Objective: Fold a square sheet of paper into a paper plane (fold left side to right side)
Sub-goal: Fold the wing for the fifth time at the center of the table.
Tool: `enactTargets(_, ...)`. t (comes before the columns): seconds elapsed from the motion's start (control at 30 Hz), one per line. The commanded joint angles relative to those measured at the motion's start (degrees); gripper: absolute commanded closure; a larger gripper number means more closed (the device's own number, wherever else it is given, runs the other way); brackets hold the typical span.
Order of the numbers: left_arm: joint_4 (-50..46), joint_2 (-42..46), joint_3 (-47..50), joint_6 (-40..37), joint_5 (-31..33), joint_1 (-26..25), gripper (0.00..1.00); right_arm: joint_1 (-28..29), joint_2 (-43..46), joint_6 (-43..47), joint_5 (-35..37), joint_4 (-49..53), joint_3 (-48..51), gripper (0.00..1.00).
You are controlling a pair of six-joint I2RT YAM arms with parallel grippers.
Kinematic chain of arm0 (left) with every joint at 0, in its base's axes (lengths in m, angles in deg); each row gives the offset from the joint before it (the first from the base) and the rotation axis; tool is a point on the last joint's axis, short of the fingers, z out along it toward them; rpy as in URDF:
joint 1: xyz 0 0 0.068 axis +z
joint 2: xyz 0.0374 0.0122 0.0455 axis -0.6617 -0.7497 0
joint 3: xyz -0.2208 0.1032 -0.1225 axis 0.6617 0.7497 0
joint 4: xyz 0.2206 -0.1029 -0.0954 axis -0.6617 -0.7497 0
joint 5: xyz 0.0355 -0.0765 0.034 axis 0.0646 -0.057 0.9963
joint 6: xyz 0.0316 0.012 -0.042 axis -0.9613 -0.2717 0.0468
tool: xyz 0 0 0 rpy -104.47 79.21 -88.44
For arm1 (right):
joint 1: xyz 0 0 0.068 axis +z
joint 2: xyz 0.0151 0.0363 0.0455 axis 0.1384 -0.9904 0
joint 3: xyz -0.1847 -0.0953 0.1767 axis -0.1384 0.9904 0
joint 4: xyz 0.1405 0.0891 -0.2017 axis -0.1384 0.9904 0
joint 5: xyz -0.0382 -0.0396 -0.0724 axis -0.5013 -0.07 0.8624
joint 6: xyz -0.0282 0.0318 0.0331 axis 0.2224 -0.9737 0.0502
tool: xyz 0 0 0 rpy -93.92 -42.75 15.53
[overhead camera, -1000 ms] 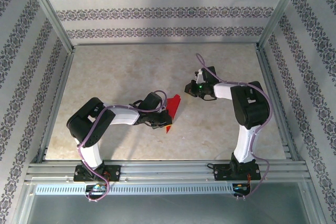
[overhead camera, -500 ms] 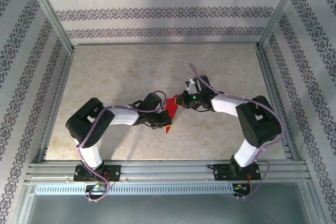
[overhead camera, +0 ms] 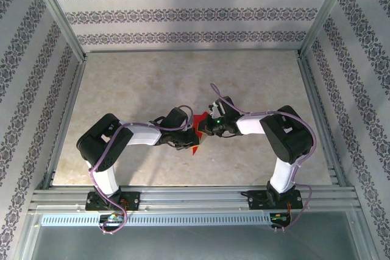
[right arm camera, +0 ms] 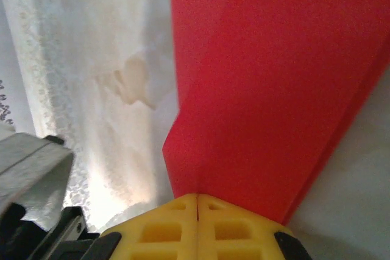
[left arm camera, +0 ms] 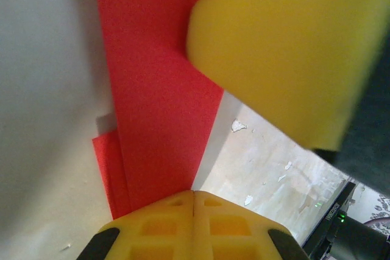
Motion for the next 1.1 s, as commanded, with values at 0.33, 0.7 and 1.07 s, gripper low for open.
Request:
enactTargets(0.33,-7.41,0.87,-0.04,-0.58,0.50,0.16,0.99,-0.33,-4.10,-1.34,4.24,6.37,-0.33,1.00)
enactTargets(0.7,-14.63,7.86,-5.77,-3.75,-1.40,0.68,0.89,-0.41,-6.19,-0.29,3.74,8.65,-1.03,1.00)
enactTargets(1.07,-10.76,5.85,-3.15,-1.19,-7.22,0.35,0.95,-0.32,-6.28,1.17,4.27,10.69,-2.17,1.00)
